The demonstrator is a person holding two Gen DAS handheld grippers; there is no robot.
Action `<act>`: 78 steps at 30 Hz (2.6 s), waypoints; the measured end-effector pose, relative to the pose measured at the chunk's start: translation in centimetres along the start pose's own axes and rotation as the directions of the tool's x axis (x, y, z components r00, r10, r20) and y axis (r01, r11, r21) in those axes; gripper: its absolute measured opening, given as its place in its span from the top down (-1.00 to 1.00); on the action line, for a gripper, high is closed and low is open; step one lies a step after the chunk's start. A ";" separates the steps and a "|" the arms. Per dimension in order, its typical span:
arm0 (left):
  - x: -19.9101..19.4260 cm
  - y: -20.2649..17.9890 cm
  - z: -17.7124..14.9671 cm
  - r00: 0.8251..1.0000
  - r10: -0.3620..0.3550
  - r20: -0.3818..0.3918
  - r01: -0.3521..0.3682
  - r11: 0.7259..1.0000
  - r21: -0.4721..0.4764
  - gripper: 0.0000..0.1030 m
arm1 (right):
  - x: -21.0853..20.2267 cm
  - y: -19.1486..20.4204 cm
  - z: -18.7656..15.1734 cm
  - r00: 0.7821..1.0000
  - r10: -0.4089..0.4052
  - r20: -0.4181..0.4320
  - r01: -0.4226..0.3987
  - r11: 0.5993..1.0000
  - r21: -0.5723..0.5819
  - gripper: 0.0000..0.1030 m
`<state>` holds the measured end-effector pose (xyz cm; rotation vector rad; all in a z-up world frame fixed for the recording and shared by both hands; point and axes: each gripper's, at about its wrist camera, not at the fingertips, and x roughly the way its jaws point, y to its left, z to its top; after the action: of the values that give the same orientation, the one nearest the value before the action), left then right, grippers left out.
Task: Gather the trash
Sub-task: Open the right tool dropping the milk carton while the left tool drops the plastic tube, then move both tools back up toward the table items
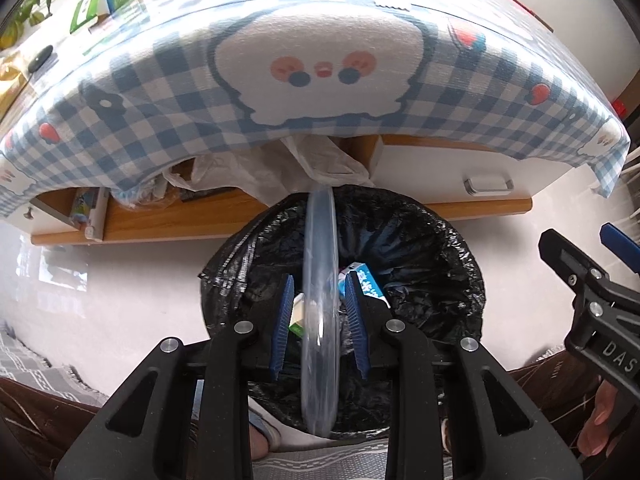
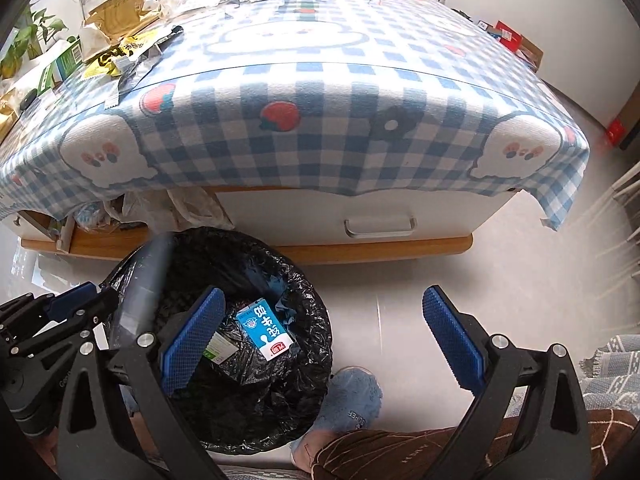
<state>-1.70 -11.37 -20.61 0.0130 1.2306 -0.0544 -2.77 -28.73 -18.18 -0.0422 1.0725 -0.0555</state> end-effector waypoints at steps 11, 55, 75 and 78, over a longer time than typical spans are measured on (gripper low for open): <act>-3.1 2.9 0.6 0.996 0.019 0.083 -0.015 0.999 -0.045 -0.29 | -1.9 0.7 1.0 0.998 0.035 0.057 -0.036 0.999 0.011 -0.85; -13.4 5.2 11.3 0.958 -0.029 0.286 0.058 0.994 -0.092 -0.88 | -11.0 0.0 12.0 0.953 0.042 0.301 -0.037 0.999 -0.021 -0.84; -10.2 3.7 17.2 0.970 -0.027 0.240 0.040 0.998 -0.047 -0.88 | -6.8 -0.7 19.9 0.959 0.040 0.282 -0.034 0.999 -0.025 -0.82; -9.6 3.2 18.1 0.973 -0.025 0.231 0.033 0.999 -0.032 -0.88 | -6.0 -0.9 21.1 0.960 0.047 0.275 -0.043 0.999 -0.021 -0.79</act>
<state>12.32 -8.52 -5.57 -0.0416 0.9986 -0.0574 12.91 -29.11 -2.75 -0.0378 0.7947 0.0000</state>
